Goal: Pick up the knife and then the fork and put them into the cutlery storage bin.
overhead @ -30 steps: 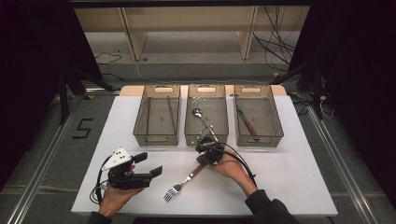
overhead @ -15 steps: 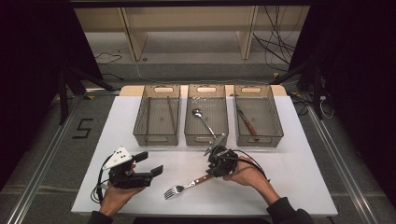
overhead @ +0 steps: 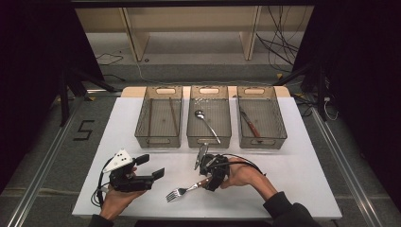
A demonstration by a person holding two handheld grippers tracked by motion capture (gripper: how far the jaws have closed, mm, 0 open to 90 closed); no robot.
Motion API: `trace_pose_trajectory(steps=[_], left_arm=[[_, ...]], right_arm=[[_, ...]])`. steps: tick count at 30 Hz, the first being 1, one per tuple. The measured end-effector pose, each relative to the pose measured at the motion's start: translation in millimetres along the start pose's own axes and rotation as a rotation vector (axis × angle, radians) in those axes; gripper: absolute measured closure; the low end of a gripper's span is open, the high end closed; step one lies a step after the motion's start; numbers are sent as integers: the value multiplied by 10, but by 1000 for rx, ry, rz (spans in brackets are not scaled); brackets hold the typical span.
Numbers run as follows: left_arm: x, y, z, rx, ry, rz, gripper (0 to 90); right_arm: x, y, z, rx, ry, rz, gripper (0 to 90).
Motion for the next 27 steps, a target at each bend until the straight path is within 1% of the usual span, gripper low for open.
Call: trace_pose_trajectory(steps=[2,3,4,5,6,7,8,9,10,13,14,15,17,19,20,21,23,24,26,27], left_arm=[[-1,-3,0,-1,3,-1,168],[-1,-4,0,-1,3,-1,167],[-1,-5,0,-1,3,0,168],[-1,-6,0,-1,3,-1,167],[0,-7,-1,-1,3,0,168],[1,-9,-2,-1,3,1,167],[2,-8,0,-1,-1,3,168],[3,-8,0,-1,-1,3,167],[3,-8,-1,-1,-1,2,167],[4,-1,0,-2,-1,2,168],[5,2,2,-1,-3,3,168],[5,3,1,-1,-2,2,168],[5,4,2,-1,-3,2,168],[6,4,2,0,-3,2,167],[6,4,2,-1,-4,2,168],[5,4,3,0,-3,3,168],[6,3,5,-1,-3,2,168],[6,1,3,-1,1,0,168],[4,2,4,-2,0,0,168],[4,4,5,-1,-4,2,168]], right_arm=[[-16,-23,-17,4,-3,14,431],[-23,-31,-34,7,12,21,444],[-29,-41,-26,2,-3,26,464],[-33,-49,-32,3,13,37,484],[-38,-52,-21,-5,12,37,512],[-40,-48,-20,-4,25,44,534],[-43,-49,-4,-11,18,46,559],[-46,-52,1,-8,32,47,580],[-47,-49,14,-16,34,61,600],[-60,-53,50,-14,57,87,656],[-69,-58,60,-10,72,90,681],[-75,-58,84,-13,71,104,699],[-88,-66,100,-13,96,119,744],[-100,-70,117,-10,113,134,757],[-105,-67,128,-12,109,143,761],[-106,-71,126,-10,125,145,763],[-107,-84,128,-2,140,130,766],[-104,-81,129,-4,143,130,767],[-99,-66,133,-15,129,133,768],[-92,-58,132,-22,132,128,768]])
Point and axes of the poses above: each handheld gripper's, and its own axes: y roughly backward along the jaws, x roughly out of its underside, z roughly to its left, the point moved 2 cm from there along -y, roughly forward along the jaws, and after that the axes turned 13 degrees about -x, right-handed, at the moved point
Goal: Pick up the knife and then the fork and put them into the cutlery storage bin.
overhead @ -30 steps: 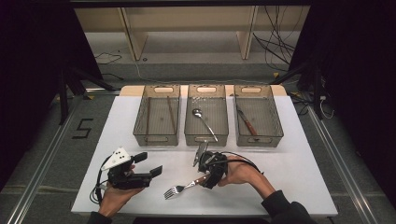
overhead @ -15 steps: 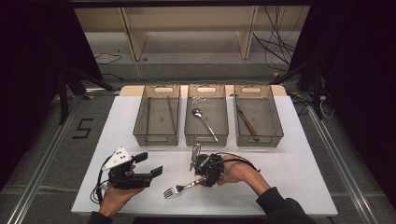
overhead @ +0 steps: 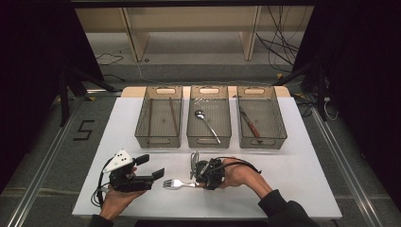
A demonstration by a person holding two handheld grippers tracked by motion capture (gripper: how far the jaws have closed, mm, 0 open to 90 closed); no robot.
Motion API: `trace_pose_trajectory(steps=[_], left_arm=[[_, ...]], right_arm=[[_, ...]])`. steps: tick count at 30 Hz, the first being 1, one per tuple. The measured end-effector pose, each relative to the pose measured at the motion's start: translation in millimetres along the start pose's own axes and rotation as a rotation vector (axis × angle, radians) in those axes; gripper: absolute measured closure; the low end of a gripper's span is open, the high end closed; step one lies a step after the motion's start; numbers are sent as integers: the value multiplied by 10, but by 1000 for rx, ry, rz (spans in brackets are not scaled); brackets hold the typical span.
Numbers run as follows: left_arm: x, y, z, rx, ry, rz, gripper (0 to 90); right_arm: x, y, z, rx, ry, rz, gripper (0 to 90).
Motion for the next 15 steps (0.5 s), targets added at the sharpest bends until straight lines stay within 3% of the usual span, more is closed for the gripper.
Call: trace_pose_trajectory(steps=[5,6,10,15], left_arm=[[-4,3,-3,-1,5,-4,168],[-7,7,-1,-2,3,-6,168],[-3,13,-3,-1,3,-9,168],[7,24,7,-4,5,-10,167]], right_arm=[[45,90,-11,-7,-39,-81,769],[69,112,-41,3,-24,-105,768],[185,251,-97,10,-87,-183,769],[361,479,-109,28,-151,-347,768]])
Point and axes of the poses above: each handheld gripper's, and its own axes: y roughly backward along the jaws, x roughly out of its underside, z roughly to its left, the point moved 2 cm from there along -y, roughly forward along the jaws, and after that the axes turned 13 degrees about -x, right-handed, at the moved point
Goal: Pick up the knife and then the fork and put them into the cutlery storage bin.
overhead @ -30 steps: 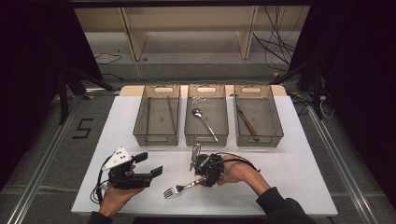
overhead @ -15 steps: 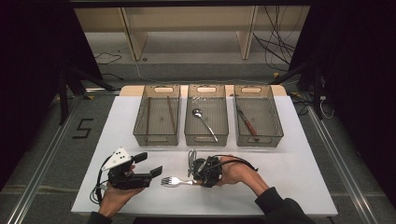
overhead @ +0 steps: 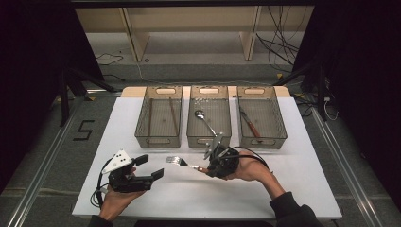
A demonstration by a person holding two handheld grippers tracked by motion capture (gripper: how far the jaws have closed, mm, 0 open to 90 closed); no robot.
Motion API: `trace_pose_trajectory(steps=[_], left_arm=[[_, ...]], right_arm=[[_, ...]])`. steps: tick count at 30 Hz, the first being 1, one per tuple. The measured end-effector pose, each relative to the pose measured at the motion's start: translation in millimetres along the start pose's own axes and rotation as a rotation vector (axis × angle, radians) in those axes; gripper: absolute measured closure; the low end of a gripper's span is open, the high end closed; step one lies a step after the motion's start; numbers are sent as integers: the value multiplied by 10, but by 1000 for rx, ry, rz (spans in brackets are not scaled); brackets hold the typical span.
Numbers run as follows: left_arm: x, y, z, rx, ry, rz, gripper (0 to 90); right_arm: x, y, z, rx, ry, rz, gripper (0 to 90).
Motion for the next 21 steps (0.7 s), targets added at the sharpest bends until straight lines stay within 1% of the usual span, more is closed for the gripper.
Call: trace_pose_trajectory(steps=[3,4,6,9,11,15,16,18,21], left_arm=[[-7,-1,-1,2,2,-3,167],[-6,-4,-3,2,0,-2,168],[-4,-10,-5,1,-3,2,168],[-5,-15,-9,2,-5,3,168],[-4,-19,-10,2,-5,5,168],[-3,-20,-12,3,-4,5,168],[-2,-20,-11,2,-3,5,167],[-2,-20,-10,2,-2,4,168],[-3,-18,-10,2,4,1,168]], right_arm=[[72,188,-40,21,-57,-100,768],[99,256,-60,29,-82,-129,768],[163,381,-113,46,-109,-176,768],[250,549,-168,84,-172,-225,768],[304,663,-219,117,-200,-255,769],[403,919,-330,174,-282,-344,768],[429,982,-369,191,-299,-356,769],[482,1101,-464,232,-348,-381,768],[584,1262,-639,298,-437,-420,768]])
Point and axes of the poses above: each handheld gripper's, and its own axes: y roughly backward along the jaws, x roughly out of its underside, z roughly to its left, the point moved 2 cm from there along -y, roughly forward along the jaws, and after that the axes turned 13 degrees about -x, right-handed, at the moved point
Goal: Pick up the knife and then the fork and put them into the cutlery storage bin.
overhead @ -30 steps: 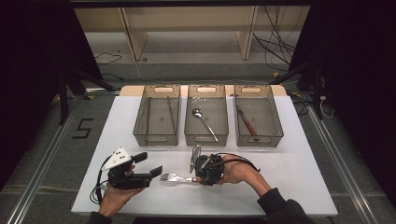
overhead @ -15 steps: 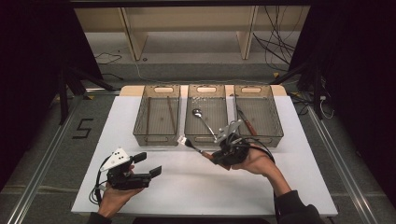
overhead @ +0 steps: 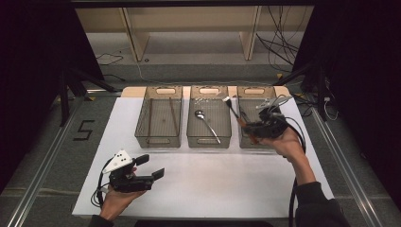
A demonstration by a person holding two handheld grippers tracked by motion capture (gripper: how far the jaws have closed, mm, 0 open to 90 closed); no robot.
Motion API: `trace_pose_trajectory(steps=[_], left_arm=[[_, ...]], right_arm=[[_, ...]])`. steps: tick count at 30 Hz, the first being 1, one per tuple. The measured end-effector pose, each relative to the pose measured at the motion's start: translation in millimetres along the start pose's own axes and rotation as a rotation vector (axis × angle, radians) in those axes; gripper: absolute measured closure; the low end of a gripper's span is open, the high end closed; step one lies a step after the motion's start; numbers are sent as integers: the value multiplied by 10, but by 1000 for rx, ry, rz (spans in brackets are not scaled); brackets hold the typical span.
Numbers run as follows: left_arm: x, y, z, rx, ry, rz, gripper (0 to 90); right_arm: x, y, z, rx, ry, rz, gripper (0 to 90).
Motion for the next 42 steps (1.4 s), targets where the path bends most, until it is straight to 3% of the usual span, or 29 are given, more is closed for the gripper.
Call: trace_pose_trajectory(steps=[6,8,17,33,37,42], left_arm=[[1,-5,0,-1,0,0,167],[1,-5,1,-1,1,1,168],[-1,-3,3,1,1,1,168],[1,-4,0,5,-5,5,167],[3,-7,-2,5,-3,6,168],[2,-3,2,3,-4,5,168]], right_arm=[[-19,91,-417,115,-154,-43,768],[-7,92,-520,128,-196,-53,768],[39,-56,-789,193,-317,-19,767],[141,-260,-909,218,-373,65,750],[125,-261,-912,197,-401,47,528],[97,-182,-832,182,-359,-5,446]])
Point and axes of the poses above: each handheld gripper's, and its own axes: y roughly backward along the jaws, x roughly out of its underside, z roughly to its left, the point moved 2 cm from there along -y, roughly forward along the jaws, and after that the axes turned 13 degrees about -x, right-handed, at the moved point
